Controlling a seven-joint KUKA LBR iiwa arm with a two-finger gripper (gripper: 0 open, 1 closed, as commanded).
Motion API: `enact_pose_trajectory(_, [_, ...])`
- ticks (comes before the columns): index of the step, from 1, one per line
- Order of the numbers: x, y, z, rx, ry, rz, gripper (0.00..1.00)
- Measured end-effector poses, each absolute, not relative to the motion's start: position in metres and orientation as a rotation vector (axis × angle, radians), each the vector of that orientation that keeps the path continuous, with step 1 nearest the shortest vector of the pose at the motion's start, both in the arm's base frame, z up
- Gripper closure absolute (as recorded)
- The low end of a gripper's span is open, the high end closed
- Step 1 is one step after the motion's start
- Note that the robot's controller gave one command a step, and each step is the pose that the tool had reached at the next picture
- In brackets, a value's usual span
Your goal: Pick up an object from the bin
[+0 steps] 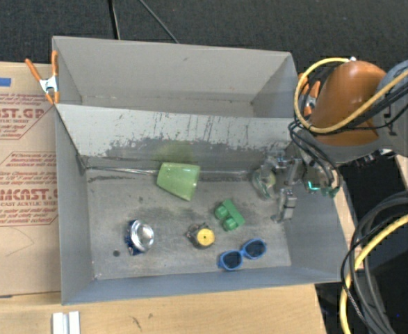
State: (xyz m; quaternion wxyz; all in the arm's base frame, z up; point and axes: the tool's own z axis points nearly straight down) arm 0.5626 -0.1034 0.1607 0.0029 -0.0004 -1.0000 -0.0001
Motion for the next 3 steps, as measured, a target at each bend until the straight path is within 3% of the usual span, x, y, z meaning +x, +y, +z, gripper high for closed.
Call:
enact_pose_trajectory(1, [0.544, -0.038, 0.068, -0.512, -3.095, -0.002, 0.00])
enact_pose_trajectory(2, [0.546, -0.040, 0.070, -0.514, -3.101, 0.001, 1.00])
enact_pose_trajectory(3, [0.531, -0.044, 0.222, -0.338, -3.134, 0.002, 1.00])
